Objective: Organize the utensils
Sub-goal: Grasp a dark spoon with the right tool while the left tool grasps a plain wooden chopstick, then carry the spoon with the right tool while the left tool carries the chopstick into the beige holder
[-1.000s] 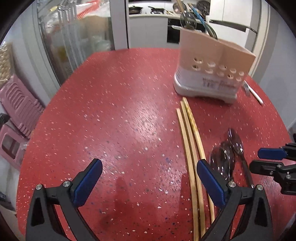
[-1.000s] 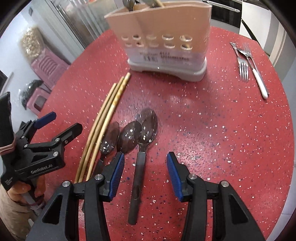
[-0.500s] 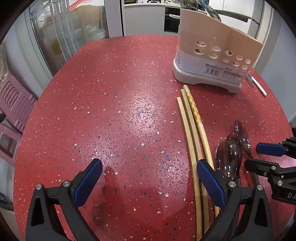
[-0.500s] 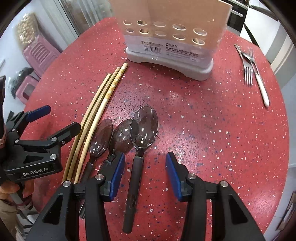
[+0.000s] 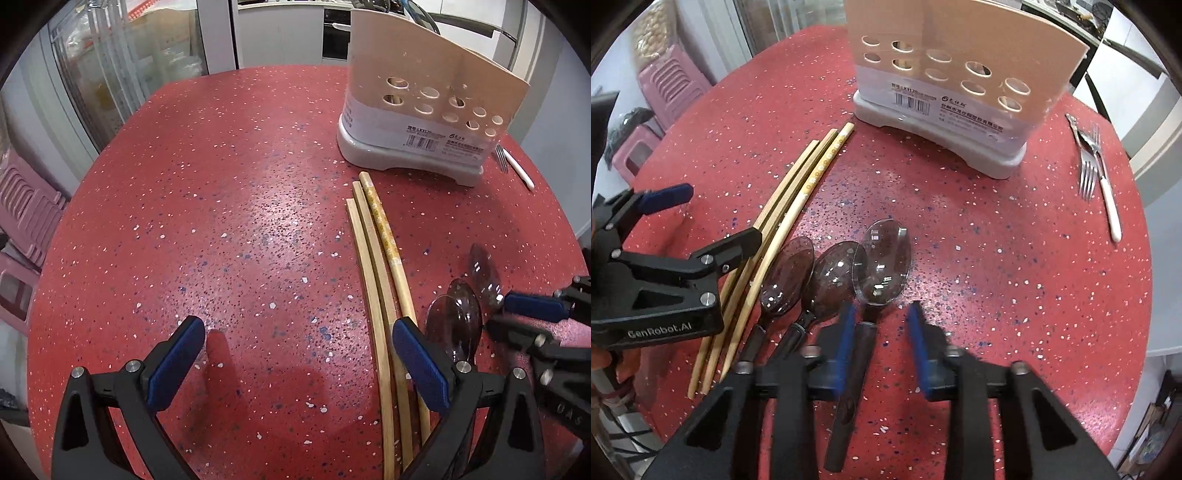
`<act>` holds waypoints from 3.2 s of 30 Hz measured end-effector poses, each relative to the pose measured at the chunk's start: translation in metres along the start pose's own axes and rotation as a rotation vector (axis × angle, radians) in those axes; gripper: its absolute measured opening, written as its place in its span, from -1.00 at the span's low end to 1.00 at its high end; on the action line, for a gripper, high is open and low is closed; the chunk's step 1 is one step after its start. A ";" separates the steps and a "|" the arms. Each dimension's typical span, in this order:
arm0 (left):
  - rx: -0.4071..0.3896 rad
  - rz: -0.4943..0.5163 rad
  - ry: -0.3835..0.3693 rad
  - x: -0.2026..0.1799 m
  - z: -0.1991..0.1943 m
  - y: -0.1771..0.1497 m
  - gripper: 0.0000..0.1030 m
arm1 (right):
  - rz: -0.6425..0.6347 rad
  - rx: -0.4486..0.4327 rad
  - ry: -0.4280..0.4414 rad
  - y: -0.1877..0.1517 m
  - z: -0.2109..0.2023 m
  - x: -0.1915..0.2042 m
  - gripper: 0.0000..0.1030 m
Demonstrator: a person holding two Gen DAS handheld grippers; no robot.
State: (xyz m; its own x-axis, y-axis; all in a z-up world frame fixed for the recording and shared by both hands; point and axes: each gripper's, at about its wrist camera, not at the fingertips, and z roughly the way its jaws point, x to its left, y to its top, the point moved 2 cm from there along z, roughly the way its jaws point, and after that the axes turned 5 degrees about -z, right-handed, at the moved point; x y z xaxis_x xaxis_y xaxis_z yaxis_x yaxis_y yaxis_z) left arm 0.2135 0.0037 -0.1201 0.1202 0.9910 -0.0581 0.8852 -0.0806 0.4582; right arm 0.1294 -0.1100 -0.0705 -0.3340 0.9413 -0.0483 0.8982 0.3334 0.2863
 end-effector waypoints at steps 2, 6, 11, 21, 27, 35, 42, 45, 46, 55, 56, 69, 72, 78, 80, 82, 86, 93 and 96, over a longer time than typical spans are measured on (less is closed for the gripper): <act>0.008 0.008 -0.015 -0.003 0.001 0.003 1.00 | 0.000 0.003 0.015 0.001 0.000 0.003 -0.76; 0.026 0.038 -0.033 -0.010 0.003 0.013 1.00 | 0.000 -0.004 0.035 -0.005 -0.002 -0.004 -0.76; 0.055 0.076 -0.053 -0.020 0.003 0.020 0.82 | 0.016 -0.012 0.074 -0.012 -0.006 -0.014 -0.76; 0.067 0.044 -0.039 -0.005 0.007 0.018 0.82 | 0.047 -0.030 0.122 -0.021 -0.012 -0.033 -0.76; 0.078 0.104 -0.012 -0.013 0.005 0.003 0.82 | 0.049 -0.044 0.135 -0.022 -0.019 -0.040 -0.76; 0.104 0.193 -0.083 -0.036 -0.002 -0.003 -0.30 | 0.059 -0.067 0.145 -0.020 -0.032 -0.049 -0.76; 0.038 0.151 -0.097 -0.035 -0.010 -0.011 -0.43 | 0.075 -0.136 0.177 -0.026 -0.055 -0.061 -0.76; -0.023 0.108 -0.105 -0.029 -0.025 -0.020 -0.43 | 0.075 -0.170 0.183 -0.029 -0.065 -0.066 -0.76; -0.043 0.089 -0.109 -0.026 -0.030 -0.021 -0.43 | 0.075 -0.183 0.184 -0.029 -0.069 -0.068 -0.76; -0.231 -0.046 -0.152 -0.005 -0.081 -0.018 -0.43 | 0.096 -0.288 0.199 -0.031 -0.103 -0.074 -0.76; -0.252 -0.059 -0.158 -0.003 -0.088 -0.016 -0.43 | 0.098 -0.304 0.201 -0.030 -0.107 -0.075 -0.76; -0.489 -0.134 -0.226 -0.002 -0.164 0.038 -0.43 | 0.128 -0.494 0.224 0.005 -0.158 -0.095 -0.76; -0.521 -0.162 -0.241 -0.003 -0.172 0.058 -0.43 | 0.148 -0.531 0.223 0.019 -0.168 -0.106 -0.76; -0.611 -0.197 -0.258 -0.010 -0.184 0.103 -0.43 | 0.185 -0.609 0.215 0.053 -0.184 -0.127 -0.76; -0.638 -0.200 -0.254 -0.012 -0.188 0.116 -0.43 | 0.186 -0.627 0.213 0.065 -0.186 -0.131 -0.76; -0.661 -0.200 -0.246 -0.015 -0.189 0.127 -0.43 | 0.181 -0.649 0.206 0.080 -0.188 -0.133 -0.76; -0.699 -0.203 -0.225 -0.022 -0.183 0.149 -0.43 | 0.186 -0.685 0.194 0.103 -0.185 -0.141 -0.76; -0.735 -0.206 -0.179 -0.031 -0.158 0.174 -0.43 | 0.203 -0.749 0.171 0.134 -0.166 -0.153 -0.76; -0.754 -0.222 -0.180 -0.031 -0.146 0.181 -0.43 | 0.203 -0.766 0.157 0.142 -0.150 -0.156 -0.76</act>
State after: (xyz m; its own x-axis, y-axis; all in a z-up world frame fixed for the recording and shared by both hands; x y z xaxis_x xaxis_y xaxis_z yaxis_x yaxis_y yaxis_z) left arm 0.3045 -0.0262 0.0946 0.1047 0.9378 -0.3310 0.3632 0.2737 0.8906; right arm 0.2669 -0.2176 0.1209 -0.2725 0.9424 0.1941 0.5199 -0.0255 0.8539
